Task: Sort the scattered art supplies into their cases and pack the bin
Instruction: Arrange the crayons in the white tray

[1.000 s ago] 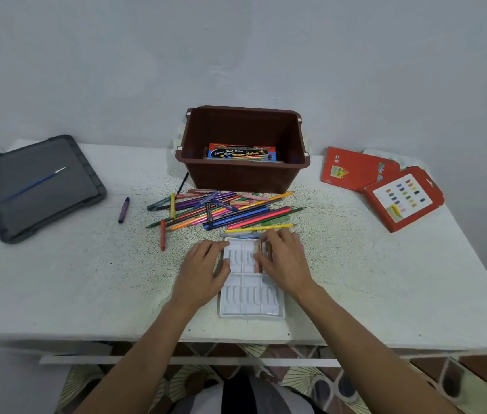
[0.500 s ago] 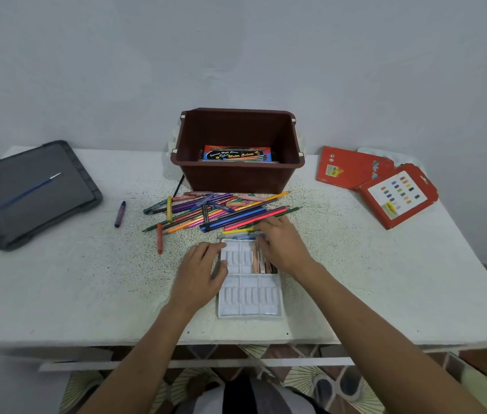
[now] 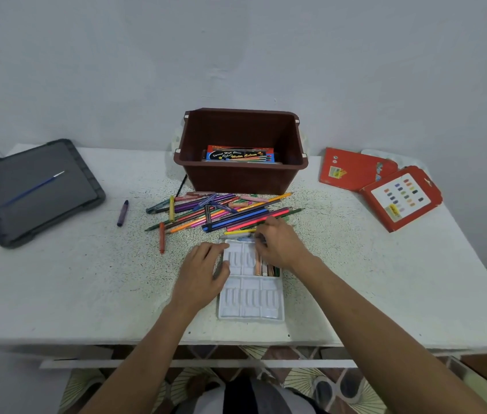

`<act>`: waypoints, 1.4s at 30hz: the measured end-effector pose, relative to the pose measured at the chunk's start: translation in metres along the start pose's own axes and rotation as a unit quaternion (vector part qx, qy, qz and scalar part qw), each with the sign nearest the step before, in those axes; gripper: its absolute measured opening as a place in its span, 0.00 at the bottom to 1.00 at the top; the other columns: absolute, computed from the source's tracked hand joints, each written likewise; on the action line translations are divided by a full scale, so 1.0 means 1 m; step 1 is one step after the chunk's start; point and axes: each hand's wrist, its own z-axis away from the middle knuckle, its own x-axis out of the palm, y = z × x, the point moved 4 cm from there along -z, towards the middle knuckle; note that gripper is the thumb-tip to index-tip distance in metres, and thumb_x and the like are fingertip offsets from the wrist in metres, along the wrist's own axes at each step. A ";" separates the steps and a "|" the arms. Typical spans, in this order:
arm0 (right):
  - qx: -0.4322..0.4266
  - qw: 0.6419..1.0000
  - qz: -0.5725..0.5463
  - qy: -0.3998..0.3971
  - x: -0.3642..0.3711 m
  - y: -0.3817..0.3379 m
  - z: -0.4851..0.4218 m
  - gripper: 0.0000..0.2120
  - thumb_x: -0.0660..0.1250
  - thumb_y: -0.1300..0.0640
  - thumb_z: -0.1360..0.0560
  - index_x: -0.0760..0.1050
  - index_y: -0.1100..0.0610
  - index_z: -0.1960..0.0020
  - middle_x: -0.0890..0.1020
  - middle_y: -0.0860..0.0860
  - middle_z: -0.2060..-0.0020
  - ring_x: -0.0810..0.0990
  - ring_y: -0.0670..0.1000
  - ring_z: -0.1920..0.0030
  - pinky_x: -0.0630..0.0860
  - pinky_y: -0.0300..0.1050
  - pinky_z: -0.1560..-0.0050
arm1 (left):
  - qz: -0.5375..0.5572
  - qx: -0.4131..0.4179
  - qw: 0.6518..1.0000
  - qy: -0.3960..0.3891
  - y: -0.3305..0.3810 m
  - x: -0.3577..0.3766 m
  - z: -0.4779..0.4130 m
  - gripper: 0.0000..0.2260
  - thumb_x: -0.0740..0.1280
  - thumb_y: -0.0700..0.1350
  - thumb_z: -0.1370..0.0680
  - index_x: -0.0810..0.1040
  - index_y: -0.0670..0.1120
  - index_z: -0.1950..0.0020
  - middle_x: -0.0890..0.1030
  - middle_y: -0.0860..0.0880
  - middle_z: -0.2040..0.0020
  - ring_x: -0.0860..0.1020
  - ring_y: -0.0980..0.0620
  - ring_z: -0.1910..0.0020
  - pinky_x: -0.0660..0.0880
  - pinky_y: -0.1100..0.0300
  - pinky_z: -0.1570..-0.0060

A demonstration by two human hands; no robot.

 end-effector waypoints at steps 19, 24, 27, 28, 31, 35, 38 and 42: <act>0.115 0.970 -0.212 0.012 -0.013 -0.012 0.035 0.07 0.64 0.64 0.24 0.79 0.59 0.57 0.83 0.51 0.69 0.78 0.44 0.71 0.70 0.30 0.71 | 0.003 -0.001 1.000 0.003 0.000 -0.001 0.000 0.17 0.59 0.52 0.21 0.76 0.46 0.36 0.76 0.51 0.47 0.73 0.53 0.48 0.70 0.60 0.48; 0.113 0.968 -0.222 0.018 -0.001 -0.023 0.040 0.02 0.68 0.63 0.25 0.79 0.59 0.57 0.84 0.54 0.64 0.83 0.50 0.64 0.79 0.45 0.60 | 0.001 0.001 1.000 0.004 0.000 0.000 0.001 0.17 0.59 0.52 0.21 0.76 0.46 0.36 0.76 0.51 0.47 0.73 0.53 0.48 0.69 0.61 0.48; 0.100 0.973 -0.206 0.026 0.004 -0.027 0.042 0.01 0.69 0.62 0.25 0.78 0.59 0.55 0.83 0.53 0.63 0.81 0.51 0.62 0.78 0.45 0.59 | 0.000 -0.001 1.000 0.003 -0.001 0.000 0.001 0.17 0.59 0.52 0.21 0.76 0.46 0.36 0.76 0.51 0.47 0.73 0.53 0.48 0.70 0.60 0.48; 0.093 0.976 -0.196 0.028 0.005 -0.028 0.043 0.02 0.70 0.61 0.25 0.78 0.59 0.54 0.83 0.53 0.63 0.80 0.51 0.62 0.75 0.43 0.60 | -0.002 -0.002 1.000 0.002 -0.001 0.001 0.001 0.17 0.59 0.52 0.21 0.76 0.46 0.36 0.76 0.51 0.46 0.73 0.53 0.48 0.71 0.59 0.48; 0.068 0.982 -0.171 0.045 0.008 -0.027 0.045 0.02 0.70 0.59 0.25 0.80 0.58 0.53 0.78 0.51 0.61 0.75 0.49 0.62 0.66 0.41 0.61 | -0.002 -0.005 1.000 0.001 -0.002 0.001 0.001 0.17 0.59 0.52 0.20 0.75 0.47 0.35 0.76 0.52 0.46 0.73 0.53 0.48 0.71 0.60 0.48; 0.020 0.990 -0.114 0.077 0.011 -0.021 0.050 0.05 0.68 0.60 0.24 0.82 0.59 0.51 0.75 0.52 0.55 0.72 0.52 0.54 0.66 0.44 0.56 | -0.001 -0.002 1.000 0.002 -0.002 0.001 0.001 0.17 0.59 0.52 0.20 0.75 0.47 0.35 0.76 0.52 0.46 0.72 0.54 0.47 0.70 0.60 0.47; -0.031 0.994 -0.054 0.091 0.015 -0.018 0.052 0.05 0.70 0.60 0.25 0.83 0.58 0.51 0.79 0.52 0.45 0.74 0.56 0.52 0.68 0.46 0.51 | -0.002 -0.002 1.000 0.004 -0.002 0.001 0.001 0.17 0.59 0.52 0.20 0.76 0.46 0.36 0.76 0.52 0.47 0.72 0.54 0.48 0.69 0.61 0.48; -0.089 0.990 -0.010 0.110 0.017 -0.018 0.050 0.02 0.71 0.60 0.27 0.83 0.54 0.56 0.83 0.49 0.44 0.76 0.55 0.55 0.65 0.45 0.52 | 0.000 0.001 1.000 0.009 -0.001 0.001 0.001 0.17 0.59 0.51 0.21 0.76 0.46 0.36 0.76 0.52 0.47 0.72 0.54 0.49 0.68 0.62 0.48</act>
